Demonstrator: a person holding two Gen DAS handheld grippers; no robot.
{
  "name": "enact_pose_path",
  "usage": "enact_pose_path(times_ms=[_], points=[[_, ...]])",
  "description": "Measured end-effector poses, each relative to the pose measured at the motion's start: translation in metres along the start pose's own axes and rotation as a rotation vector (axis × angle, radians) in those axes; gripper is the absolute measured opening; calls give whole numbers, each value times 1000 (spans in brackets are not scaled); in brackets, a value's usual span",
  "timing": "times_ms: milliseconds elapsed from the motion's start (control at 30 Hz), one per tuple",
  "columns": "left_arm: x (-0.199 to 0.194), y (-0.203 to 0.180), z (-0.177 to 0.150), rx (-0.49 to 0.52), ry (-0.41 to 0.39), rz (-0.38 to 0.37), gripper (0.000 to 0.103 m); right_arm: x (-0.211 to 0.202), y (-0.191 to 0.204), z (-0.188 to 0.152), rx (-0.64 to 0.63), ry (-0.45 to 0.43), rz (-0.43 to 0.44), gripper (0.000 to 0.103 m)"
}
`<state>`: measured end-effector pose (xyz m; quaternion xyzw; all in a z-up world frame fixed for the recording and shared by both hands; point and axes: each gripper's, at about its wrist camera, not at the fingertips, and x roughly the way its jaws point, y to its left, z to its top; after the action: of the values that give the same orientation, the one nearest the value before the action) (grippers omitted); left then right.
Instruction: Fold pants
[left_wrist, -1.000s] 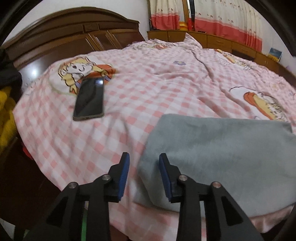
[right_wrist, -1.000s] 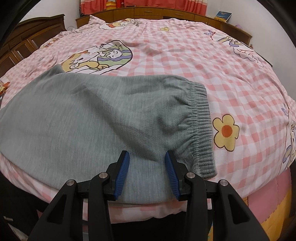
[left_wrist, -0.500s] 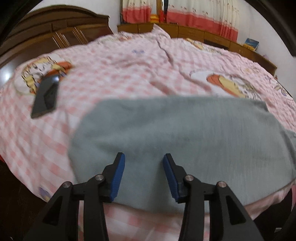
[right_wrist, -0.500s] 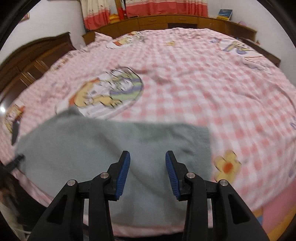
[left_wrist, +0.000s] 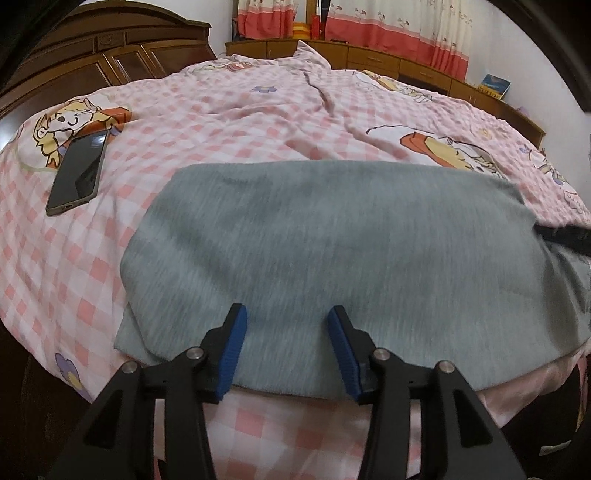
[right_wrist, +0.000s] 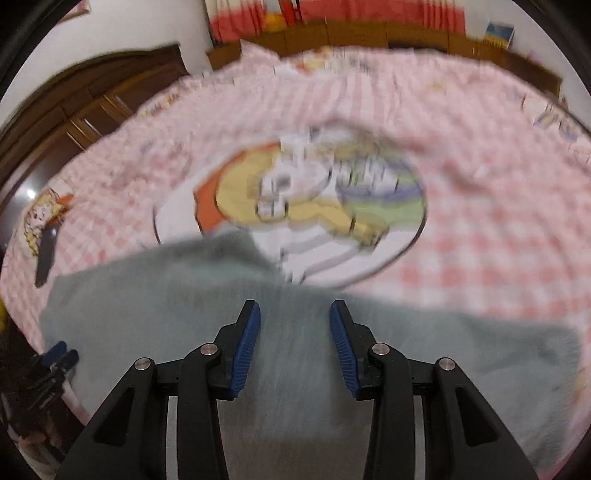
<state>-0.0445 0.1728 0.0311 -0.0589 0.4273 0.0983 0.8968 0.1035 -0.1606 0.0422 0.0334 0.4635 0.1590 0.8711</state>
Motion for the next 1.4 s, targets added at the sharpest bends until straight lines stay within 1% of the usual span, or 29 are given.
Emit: enact_pose_path(times_ms=[33,100,200,233,267,300,367,400,433,467,500,567,600,633,667,700,733,800,867,933,1033,1100,1167,1233,1267,1333,1400], points=[[-1,-1,2,1,8,4,49,8,-2,-8,6,22,3,41],[-3,-6,5,10,27,8,49,7,-6,-23,-11,-19,16,41],[-12,-21,17,30,6,-60,49,-7,-15,-31,3,-26,28,40],[-15,-29,22,45,-6,-84,49,-17,-19,-33,23,-42,31,40],[-19,-44,30,77,-21,-124,49,-28,-24,-34,35,-74,30,40],[-20,-53,35,97,-26,-148,49,-43,-31,-36,41,-132,21,40],[-20,-81,49,150,-36,-215,50,-58,-42,-37,53,-179,-15,40],[-19,-94,56,168,-37,-241,50,-65,-54,-38,74,-191,-58,40],[-16,-112,65,186,-40,-281,50,-68,-61,-37,88,-195,-80,40],[-14,-128,73,199,-48,-319,50,-69,-70,-39,106,-197,-101,40],[-12,-138,79,207,-53,-341,50,-70,-80,-41,134,-196,-126,40],[-3,-169,93,225,-54,-394,50,-67,-101,-47,187,-166,-173,40],[4,-183,99,229,-43,-419,50,-66,-107,-49,196,-157,-186,40],[11,-198,103,229,-24,-443,50,-62,-113,-54,197,-143,-199,33],[23,-215,109,232,5,-469,50,-59,-117,-57,195,-134,-204,29],[30,-225,111,235,20,-469,50,-58,-122,-61,193,-128,-209,23],[39,-235,113,243,37,-455,50,-56,-126,-65,189,-124,-208,20],[59,-251,114,270,64,-400,50,-56,-135,-69,192,-137,-169,20],[79,-258,114,279,89,-327,49,-59,-140,-73,183,-142,-144,19],[93,-257,115,271,85,-312,51,-58,-141,-75,164,-147,-137,18],[97,-254,118,258,91,-320,53,-56,-139,-78,137,-160,-143,18],[94,-254,118,270,85,-319,53,-57,-137,-78,134,-162,-152,18],[81,-250,119,287,69,-305,53,-64,-131,-75,145,-151,-182,19],[65,-246,114,310,48,-305,53,-75,-122,-73,136,-165,-203,20],[54,-243,110,324,34,-308,53,-81,-116,-73,124,-178,-200,21],[38,-237,101,337,22,-308,56,-92,-103,-74,98,-193,-182,29],[23,-228,91,339,17,-308,58,-96,-92,-75,83,-187,-162,30]])
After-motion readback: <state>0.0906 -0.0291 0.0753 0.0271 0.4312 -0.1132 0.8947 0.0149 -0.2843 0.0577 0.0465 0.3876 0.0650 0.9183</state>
